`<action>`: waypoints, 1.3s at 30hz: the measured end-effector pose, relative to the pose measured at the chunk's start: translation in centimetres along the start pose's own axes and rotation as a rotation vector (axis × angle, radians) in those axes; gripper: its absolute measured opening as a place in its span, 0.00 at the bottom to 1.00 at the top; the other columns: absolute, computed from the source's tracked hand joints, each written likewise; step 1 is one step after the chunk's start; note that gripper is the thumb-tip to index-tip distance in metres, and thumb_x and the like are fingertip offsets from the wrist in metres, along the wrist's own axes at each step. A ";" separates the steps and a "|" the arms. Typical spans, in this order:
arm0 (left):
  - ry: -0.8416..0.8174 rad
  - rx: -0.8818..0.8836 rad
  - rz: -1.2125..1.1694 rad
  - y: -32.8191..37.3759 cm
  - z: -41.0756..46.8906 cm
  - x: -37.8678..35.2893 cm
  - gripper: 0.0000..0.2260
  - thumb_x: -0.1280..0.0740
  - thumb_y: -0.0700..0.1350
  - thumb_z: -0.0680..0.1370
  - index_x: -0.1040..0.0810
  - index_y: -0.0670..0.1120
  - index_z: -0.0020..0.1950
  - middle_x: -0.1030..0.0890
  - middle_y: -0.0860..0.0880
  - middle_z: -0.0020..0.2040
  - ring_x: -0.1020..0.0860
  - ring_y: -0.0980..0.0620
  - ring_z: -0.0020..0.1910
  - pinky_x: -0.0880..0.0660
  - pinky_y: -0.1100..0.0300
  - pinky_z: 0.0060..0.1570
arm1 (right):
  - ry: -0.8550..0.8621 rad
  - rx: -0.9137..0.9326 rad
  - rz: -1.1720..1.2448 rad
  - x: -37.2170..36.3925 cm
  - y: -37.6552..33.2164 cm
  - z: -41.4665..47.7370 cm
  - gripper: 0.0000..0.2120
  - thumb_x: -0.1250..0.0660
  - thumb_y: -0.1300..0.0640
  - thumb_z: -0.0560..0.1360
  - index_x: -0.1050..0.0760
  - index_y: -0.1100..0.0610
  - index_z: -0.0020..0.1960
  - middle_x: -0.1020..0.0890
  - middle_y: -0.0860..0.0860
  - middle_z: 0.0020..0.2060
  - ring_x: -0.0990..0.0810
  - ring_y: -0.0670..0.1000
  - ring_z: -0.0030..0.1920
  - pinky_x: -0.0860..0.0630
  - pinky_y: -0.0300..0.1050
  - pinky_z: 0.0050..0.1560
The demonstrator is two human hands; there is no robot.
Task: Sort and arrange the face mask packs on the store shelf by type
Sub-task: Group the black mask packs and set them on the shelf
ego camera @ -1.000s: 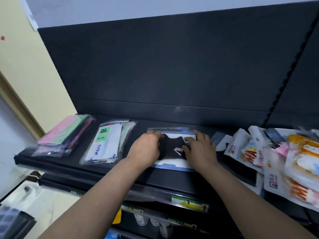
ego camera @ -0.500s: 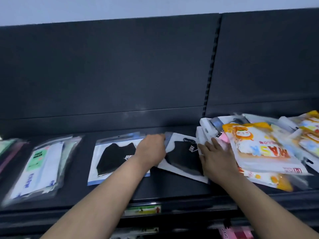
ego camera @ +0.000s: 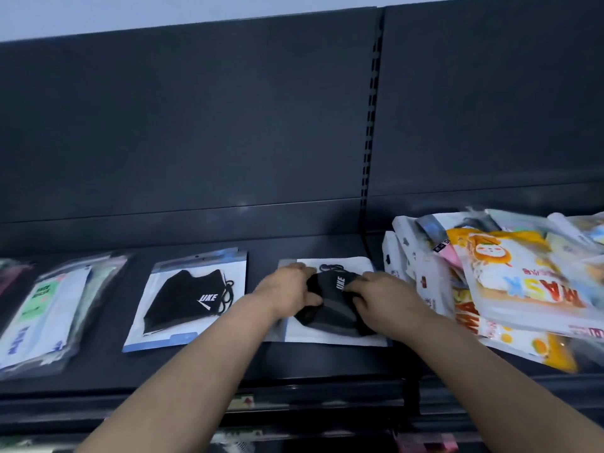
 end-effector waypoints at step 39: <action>0.744 0.523 -0.860 -7.5 -11.2 4.3 0.27 0.35 0.39 0.78 0.39 0.49 0.75 0.23 0.53 0.58 0.26 0.53 0.52 0.31 0.62 0.54 | 0.065 -0.139 0.636 -1.0 -4.9 6.8 0.31 0.39 0.46 0.77 0.43 0.58 0.75 0.32 0.55 0.69 0.30 0.55 0.67 0.31 0.50 0.62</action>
Point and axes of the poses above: each hand's wrist, its own z-axis towards the middle knuckle, its own x-axis out of the back of the hand, y = z × x, the point moved 5 cm from there along z, towards the middle knuckle
